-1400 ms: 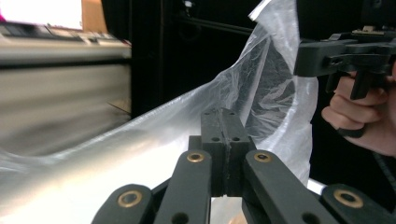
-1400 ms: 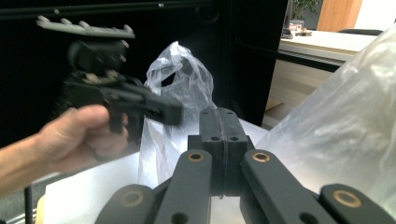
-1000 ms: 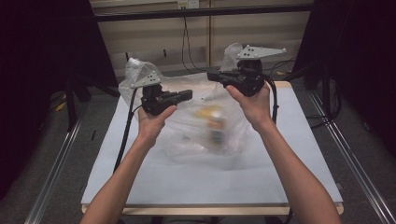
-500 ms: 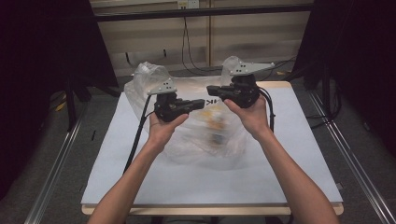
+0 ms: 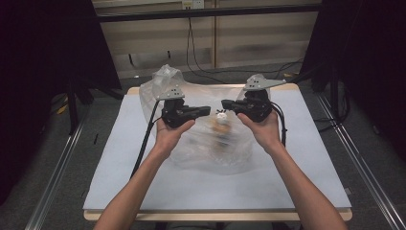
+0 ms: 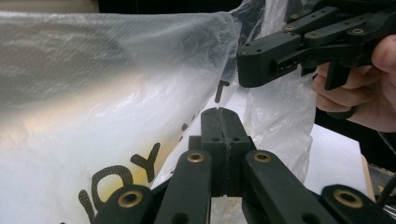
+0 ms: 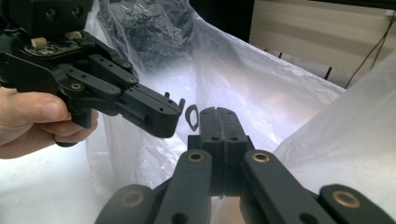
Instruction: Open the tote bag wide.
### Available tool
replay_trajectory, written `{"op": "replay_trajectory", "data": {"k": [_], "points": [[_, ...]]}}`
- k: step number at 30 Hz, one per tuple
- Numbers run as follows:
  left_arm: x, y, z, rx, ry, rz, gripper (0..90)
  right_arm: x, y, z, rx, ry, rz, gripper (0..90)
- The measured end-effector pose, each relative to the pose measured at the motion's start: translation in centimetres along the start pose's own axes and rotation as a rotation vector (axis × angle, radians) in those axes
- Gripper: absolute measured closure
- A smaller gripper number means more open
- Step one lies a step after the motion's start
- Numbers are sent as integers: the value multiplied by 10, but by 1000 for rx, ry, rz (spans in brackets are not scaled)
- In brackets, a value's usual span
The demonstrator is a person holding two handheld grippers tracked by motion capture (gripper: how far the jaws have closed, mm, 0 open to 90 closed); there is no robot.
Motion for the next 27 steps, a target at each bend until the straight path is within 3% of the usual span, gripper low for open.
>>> {"op": "replay_trajectory", "data": {"k": [4,6,15,18,20,22,27], "points": [[1,-4,0,12,2,5,900,-3,0,-4,12,-4,-13,900],[3,-7,-1,34,-9,28,900,-3,-1,-6,18,-1,-18,900],[2,-18,-11,83,-18,14,900,-6,-11,-20,75,13,-58,900],[1,-20,-15,104,-28,18,900,-8,-9,-28,79,-6,-61,900],[2,-21,-19,119,-31,30,900,-8,-8,-34,94,5,-72,900],[5,-23,-22,119,-19,17,900,-8,-8,-39,111,8,-75,900],[10,-27,-30,145,4,34,900,-10,-12,-54,153,8,-76,900]]}}
Point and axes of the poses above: each handheld gripper's, and its own axes: y roughly backward along the jaws, z roughly out of its top, x roughly to its left, the point moved 7 cm from there along -y, roughly forward along the jaws, and after that the axes turned 7 degrees about x, right-handed, at the moved point
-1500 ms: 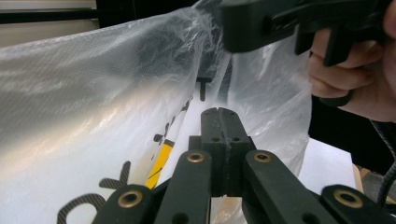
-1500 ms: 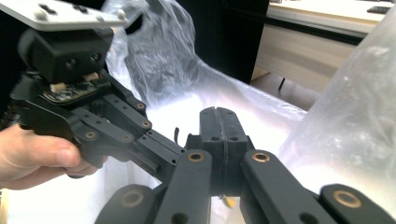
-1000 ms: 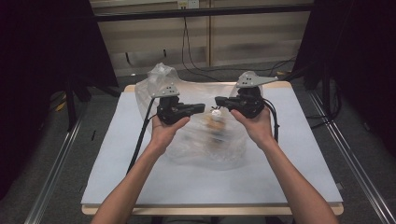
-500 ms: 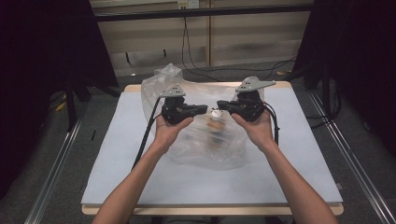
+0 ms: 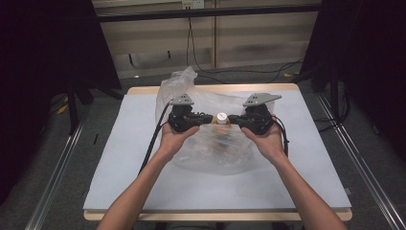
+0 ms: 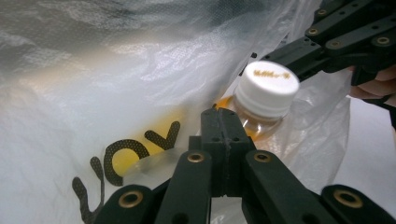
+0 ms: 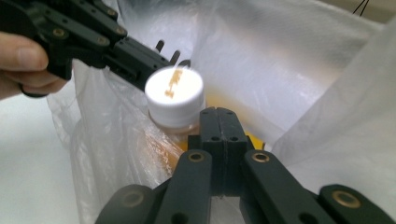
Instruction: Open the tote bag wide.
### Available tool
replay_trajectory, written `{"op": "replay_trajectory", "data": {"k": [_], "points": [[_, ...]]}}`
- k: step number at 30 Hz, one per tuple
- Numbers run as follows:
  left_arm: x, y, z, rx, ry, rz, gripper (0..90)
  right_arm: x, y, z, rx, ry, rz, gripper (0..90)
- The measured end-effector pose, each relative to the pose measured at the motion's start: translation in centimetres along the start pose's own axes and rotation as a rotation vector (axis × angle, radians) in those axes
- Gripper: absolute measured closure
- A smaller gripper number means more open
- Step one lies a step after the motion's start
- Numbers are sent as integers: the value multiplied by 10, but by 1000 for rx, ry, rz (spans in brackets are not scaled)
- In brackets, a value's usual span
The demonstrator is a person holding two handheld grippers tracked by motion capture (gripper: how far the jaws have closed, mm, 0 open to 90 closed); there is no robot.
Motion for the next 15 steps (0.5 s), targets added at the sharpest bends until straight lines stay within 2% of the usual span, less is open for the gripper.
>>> {"op": "replay_trajectory", "data": {"k": [5,6,7,9,12,13,15], "points": [[-3,-6,-4,23,-10,5,900,-4,-3,-10,3,-21,2,900],[-4,-6,-5,19,-18,22,900,-4,-4,-12,1,-19,6,900],[-4,-5,-5,3,-5,11,900,-4,-4,-14,-3,-21,3,900],[-2,-6,-9,2,-5,3,900,-3,-4,-17,-13,-28,9,900],[-2,-7,-15,21,-12,20,900,-3,-5,-22,-22,-41,11,900],[0,-8,-19,8,0,10,900,-3,-5,-25,-27,-45,17,900],[2,-11,-24,14,15,9,900,-4,-7,-30,-31,-49,19,900]]}}
Point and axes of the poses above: each handheld gripper's, and its own axes: y roughly backward along the jaws, z roughly out of its top, x roughly to its left, the point moved 7 cm from there along -y, roughly forward along the jaws, and after that the axes turned 7 degrees about x, right-handed, at the moved point
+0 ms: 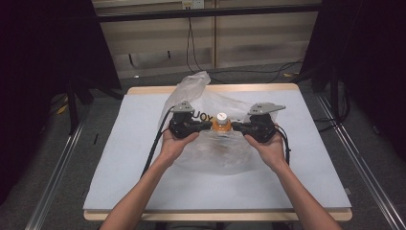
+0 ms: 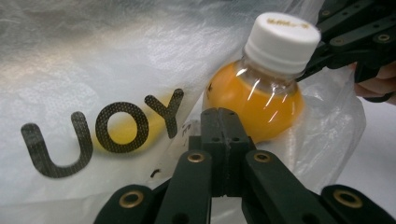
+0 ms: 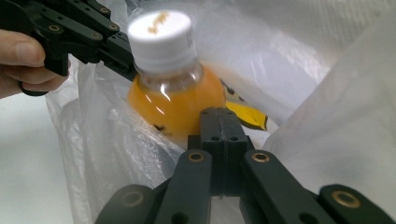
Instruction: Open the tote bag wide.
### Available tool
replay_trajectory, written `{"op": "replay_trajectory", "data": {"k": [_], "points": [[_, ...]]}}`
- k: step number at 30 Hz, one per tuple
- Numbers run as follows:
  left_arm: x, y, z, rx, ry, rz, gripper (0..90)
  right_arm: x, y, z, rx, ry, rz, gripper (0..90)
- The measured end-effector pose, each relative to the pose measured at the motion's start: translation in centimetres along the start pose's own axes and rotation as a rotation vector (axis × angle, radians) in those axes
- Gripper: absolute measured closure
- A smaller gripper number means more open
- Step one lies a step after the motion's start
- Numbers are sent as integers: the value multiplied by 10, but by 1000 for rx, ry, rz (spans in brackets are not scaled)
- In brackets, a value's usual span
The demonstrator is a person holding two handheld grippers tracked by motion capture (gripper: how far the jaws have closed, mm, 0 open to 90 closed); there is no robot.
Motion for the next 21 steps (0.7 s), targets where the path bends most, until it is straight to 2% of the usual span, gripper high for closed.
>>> {"op": "replay_trajectory", "data": {"k": [2,5,8,10,12,15,18,21], "points": [[2,-2,-3,11,-2,-1,900,-1,-1,-3,0,-7,2,900],[3,-8,-10,25,17,-7,900,-3,-9,-15,36,-8,5,900],[4,-10,-14,36,17,-6,900,-3,-16,-24,52,-6,18,900],[3,-11,-20,36,24,-19,900,-2,-20,-30,55,0,32,900],[0,-12,-25,49,9,-13,900,0,-23,-36,58,-7,48,900],[-1,-14,-32,54,26,-23,900,2,-27,-45,69,-1,57,900],[1,-20,-43,89,42,-30,900,4,-32,-53,90,-6,68,900],[3,-26,-56,128,51,-36,900,1,-36,-62,129,-11,50,900]]}}
Point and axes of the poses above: each handheld gripper's, and its own axes: y roughly backward along the jaws, z roughly out of its top, x roughly to its left, the point moved 7 cm from there along -y, roughly forward along the jaws, and after that the axes turned 7 degrees about x, right-handed, at the moved point
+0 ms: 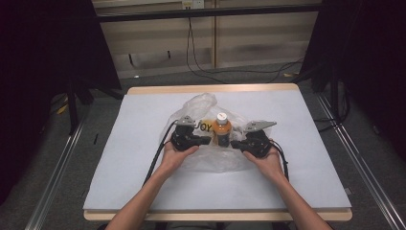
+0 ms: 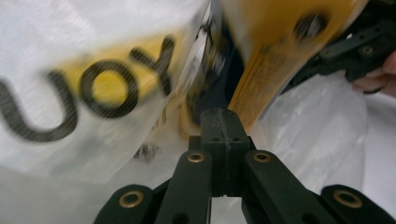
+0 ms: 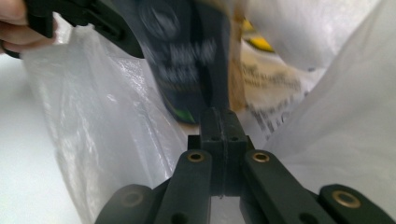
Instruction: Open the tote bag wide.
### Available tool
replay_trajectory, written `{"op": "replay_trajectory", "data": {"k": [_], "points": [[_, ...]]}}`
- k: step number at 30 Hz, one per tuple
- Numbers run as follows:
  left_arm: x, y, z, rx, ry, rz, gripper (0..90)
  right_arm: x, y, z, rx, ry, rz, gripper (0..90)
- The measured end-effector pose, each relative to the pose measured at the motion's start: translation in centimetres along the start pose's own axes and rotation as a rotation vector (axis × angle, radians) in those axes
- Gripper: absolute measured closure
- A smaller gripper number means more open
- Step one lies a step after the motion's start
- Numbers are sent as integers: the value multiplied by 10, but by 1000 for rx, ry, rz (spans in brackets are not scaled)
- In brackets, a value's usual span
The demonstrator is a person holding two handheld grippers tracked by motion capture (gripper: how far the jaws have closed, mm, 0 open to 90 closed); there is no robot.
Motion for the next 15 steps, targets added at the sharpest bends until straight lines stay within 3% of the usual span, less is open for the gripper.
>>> {"op": "replay_trajectory", "data": {"k": [4,5,6,8,9,13,15], "points": [[9,-5,-12,58,27,9,900,-5,-5,-10,42,-18,4,900],[11,-7,-15,72,29,21,900,-6,-7,-12,49,-19,11,900],[15,-8,-20,118,31,49,900,-5,-8,-13,63,-24,13,900],[16,-10,-23,119,35,51,900,-4,-12,-18,104,-11,17,900],[17,-7,-25,120,89,47,900,-3,-13,-20,115,-6,13,900],[21,-1,-28,149,95,60,900,-6,-11,-22,121,-11,17,900],[26,8,-33,171,83,90,900,-9,-8,-24,126,-15,24,900]]}}
Point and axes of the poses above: each handheld gripper's, and its own axes: y roughly backward along the jaws, z roughly out of its top, x roughly to its left, the point moved 7 cm from there along -y, roughly forward along the jaws, and after that the axes turned 7 degrees about x, right-handed, at the moved point
